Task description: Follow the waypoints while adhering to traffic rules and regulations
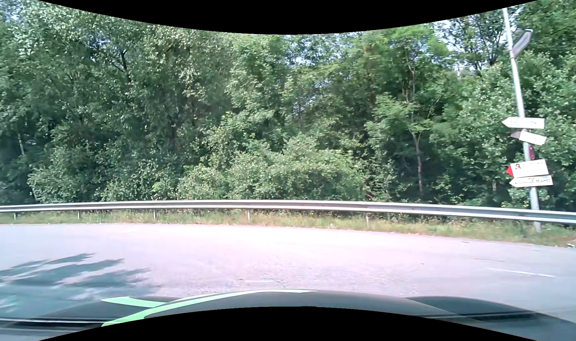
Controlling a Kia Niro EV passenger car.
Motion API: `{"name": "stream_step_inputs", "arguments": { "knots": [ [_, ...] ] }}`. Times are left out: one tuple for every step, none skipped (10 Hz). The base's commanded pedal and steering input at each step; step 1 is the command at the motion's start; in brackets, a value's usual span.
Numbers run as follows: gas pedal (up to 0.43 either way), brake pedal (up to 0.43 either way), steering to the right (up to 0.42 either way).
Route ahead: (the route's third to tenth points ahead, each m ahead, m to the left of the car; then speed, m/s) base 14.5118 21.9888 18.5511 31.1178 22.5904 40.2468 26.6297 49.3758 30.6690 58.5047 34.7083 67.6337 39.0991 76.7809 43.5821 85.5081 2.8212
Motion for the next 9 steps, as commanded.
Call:
{"name": "stream_step_inputs", "arguments": {
  "knots": [
    [0.059, 0.0, -0.491],
    [0.059, 0.0, -0.497],
    [0.067, 0.0, -0.496],
    [0.067, 0.0, -0.496],
    [0.079, 0.0, -0.503],
    [0.087, 0.0, -0.511],
    [0.098, 0.0, -0.512],
    [0.098, 0.0, -0.511],
    [0.118, 0.0, -0.512]
  ]
}}
